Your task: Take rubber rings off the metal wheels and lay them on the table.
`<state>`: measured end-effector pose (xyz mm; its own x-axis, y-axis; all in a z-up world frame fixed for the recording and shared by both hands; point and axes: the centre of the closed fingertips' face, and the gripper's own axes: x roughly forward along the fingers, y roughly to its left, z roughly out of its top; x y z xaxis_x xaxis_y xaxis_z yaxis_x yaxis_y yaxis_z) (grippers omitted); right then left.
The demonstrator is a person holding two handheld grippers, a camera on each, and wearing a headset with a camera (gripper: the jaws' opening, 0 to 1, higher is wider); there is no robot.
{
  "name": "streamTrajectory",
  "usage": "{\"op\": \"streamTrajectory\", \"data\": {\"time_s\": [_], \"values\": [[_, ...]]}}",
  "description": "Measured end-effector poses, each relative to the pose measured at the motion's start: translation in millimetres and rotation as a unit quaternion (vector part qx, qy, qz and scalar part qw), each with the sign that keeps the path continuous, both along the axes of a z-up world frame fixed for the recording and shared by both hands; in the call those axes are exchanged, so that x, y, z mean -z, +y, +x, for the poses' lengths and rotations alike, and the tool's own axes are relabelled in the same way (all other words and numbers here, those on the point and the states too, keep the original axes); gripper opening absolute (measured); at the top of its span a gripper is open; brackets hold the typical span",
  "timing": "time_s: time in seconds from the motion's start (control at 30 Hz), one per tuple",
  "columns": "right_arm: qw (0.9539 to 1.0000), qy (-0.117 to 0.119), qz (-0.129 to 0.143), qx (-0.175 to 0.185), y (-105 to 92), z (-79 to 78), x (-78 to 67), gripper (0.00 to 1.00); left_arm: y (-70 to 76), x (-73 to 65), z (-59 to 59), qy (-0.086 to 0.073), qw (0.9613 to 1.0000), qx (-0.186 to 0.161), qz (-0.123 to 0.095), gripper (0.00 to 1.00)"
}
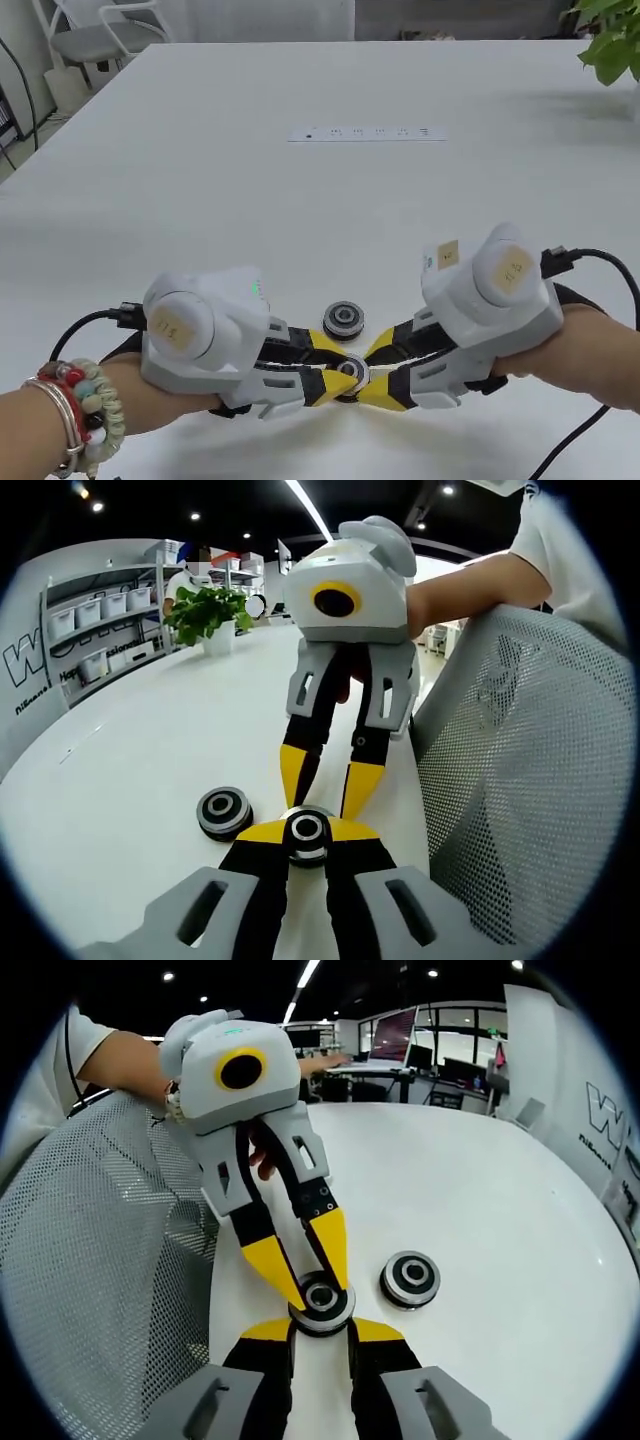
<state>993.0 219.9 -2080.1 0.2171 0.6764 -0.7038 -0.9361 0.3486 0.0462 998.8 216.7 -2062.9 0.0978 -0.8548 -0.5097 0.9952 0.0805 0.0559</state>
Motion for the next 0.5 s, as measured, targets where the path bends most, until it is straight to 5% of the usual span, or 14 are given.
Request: {"op": "streamTrajectory", "data": {"time_s": [0.17, 0.23, 0.3, 0.5], "values": [[0.9999, -0.007, -0.011, -0.008, -2.5, 0.5, 0.9, 0.15, -0.1, 0.1, 0.1, 0.001, 1.0000, -0.001, 0.000, 0.09], [0.9987, -0.027, -0.039, -0.021, -10.4, 2.5, 3.7, 0.03, 0.1, 0.1, 0.6, 0.001, 1.0000, -0.002, 0.000, 0.09], [0.9998, -0.007, -0.020, 0.002, -7.7, 2.3, 3.4, 0.00, 0.1, 0.0, 0.6, 0.001, 1.0000, -0.002, -0.001, 0.09], [0.9995, -0.014, -0.029, 0.001, -8.8, 4.2, 4.1, 0.00, 0.3, 0.2, 0.6, 0.001, 1.0000, -0.003, -0.001, 0.09]]}}
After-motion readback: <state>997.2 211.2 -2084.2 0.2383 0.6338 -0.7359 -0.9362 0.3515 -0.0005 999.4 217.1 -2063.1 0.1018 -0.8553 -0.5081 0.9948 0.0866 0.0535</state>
